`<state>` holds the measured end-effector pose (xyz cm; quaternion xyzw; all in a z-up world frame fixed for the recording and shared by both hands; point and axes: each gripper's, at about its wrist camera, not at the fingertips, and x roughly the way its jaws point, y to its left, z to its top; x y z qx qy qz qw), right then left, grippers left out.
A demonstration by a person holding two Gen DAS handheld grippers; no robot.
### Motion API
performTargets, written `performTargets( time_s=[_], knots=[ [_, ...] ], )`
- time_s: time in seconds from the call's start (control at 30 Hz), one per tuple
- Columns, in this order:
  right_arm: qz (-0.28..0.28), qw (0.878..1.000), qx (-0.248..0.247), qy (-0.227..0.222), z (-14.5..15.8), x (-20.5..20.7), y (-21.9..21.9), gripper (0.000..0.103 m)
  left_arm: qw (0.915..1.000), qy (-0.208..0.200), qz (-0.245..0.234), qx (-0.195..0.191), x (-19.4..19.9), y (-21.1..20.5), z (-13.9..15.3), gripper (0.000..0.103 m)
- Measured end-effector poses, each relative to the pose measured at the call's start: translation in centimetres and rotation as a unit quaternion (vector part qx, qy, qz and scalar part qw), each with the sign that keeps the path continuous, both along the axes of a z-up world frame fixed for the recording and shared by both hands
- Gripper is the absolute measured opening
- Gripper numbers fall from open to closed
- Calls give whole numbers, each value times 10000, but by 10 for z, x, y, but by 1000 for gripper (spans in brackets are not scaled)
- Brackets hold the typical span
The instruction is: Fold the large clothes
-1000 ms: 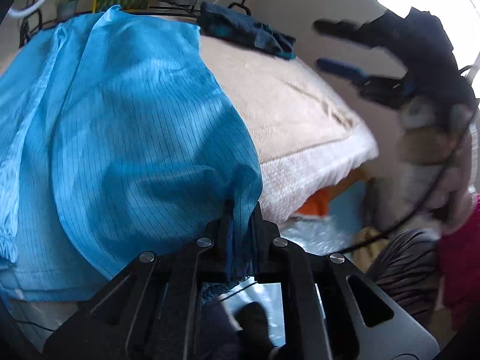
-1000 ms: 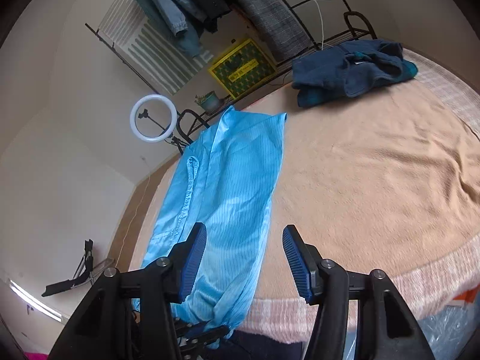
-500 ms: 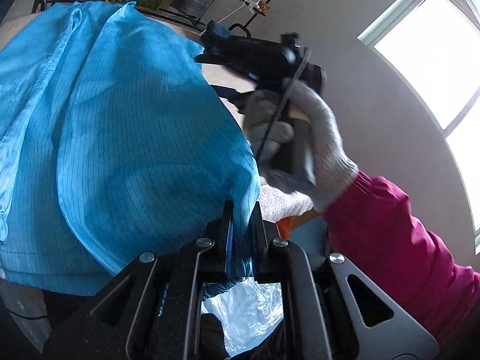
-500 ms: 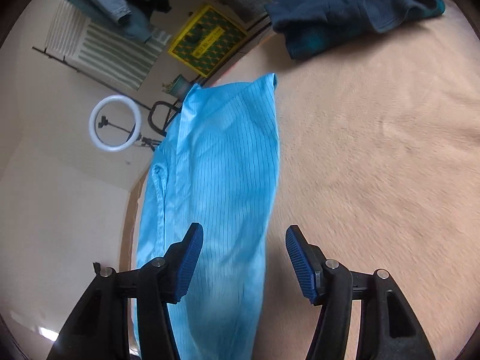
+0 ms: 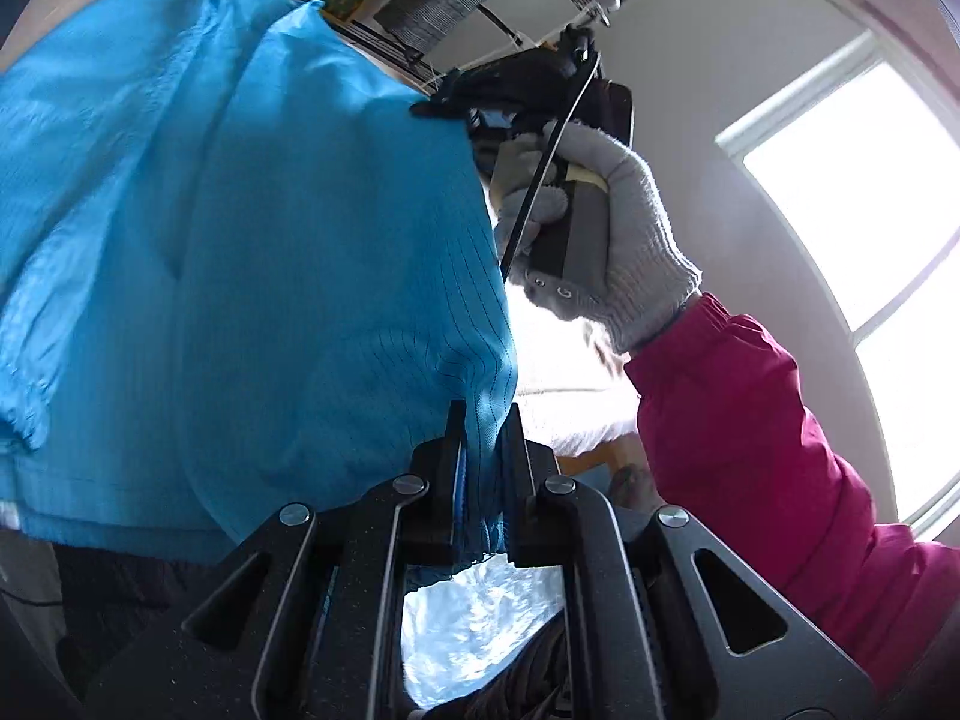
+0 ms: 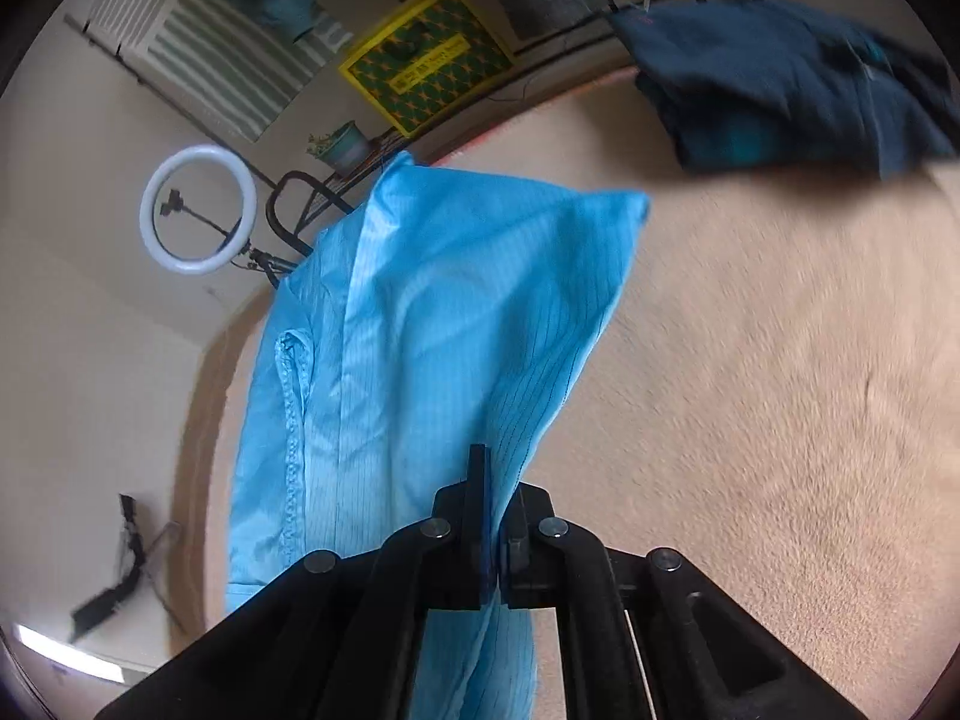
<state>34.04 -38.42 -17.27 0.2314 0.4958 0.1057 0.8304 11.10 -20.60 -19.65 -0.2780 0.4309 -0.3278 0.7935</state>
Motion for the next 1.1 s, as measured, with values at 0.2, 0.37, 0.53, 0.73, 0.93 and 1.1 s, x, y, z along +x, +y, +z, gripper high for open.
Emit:
performTargets(
  time_s=[0.2,0.37,0.53,0.73,0.93,1.1],
  knots=[
    [544,9936,-913,-380,40,11,75,0,9984,120,408,-378,-9,44,-2,7],
    [1198,9752,-1749,-631,49,16,150,0,9949,305,802,-525,-18,77,-11,7],
    [1858,9487,-2438,-770,38,15,222,0,9903,482,1193,-519,-25,104,-24,7],
    [2526,9226,-2828,-705,1,22,285,0,9856,645,1506,-427,-30,121,-37,7],
    [2985,9252,-2228,-727,3,18,281,33,9840,748,1553,-458,-31,119,-47,7],
    [2407,9591,-1272,-776,39,18,220,34,9860,649,1495,-351,-28,114,-44,7]
  ],
)
